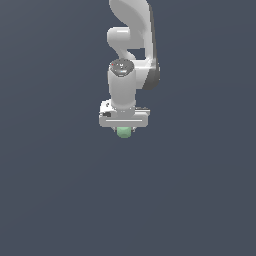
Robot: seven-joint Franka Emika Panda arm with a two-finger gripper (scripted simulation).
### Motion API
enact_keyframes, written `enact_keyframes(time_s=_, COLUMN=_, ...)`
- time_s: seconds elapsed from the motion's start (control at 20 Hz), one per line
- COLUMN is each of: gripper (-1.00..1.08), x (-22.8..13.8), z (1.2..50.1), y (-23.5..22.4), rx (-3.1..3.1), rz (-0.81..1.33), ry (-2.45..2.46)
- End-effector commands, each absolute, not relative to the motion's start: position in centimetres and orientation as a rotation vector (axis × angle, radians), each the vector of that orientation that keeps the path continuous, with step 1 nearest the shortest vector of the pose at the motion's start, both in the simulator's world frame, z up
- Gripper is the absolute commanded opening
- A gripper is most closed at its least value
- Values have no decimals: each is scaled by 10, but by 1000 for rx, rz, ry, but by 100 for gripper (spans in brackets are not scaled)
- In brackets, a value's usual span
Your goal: Pick up the object and move it to a goal position.
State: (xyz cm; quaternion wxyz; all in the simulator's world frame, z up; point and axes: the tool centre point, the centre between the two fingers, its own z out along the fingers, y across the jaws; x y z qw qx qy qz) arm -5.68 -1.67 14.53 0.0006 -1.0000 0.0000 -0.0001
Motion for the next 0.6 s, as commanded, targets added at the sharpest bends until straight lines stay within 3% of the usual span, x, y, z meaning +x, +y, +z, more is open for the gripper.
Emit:
enact_keyframes(time_s=0.0, gripper=-100, x=-66, z=169, y=-35, rx=-3139, rz=-1, ry=0)
enact_keyframes(time_s=0.55, gripper=-100, x=-103, z=275, y=-119, rx=-3137, rz=-1, ry=1)
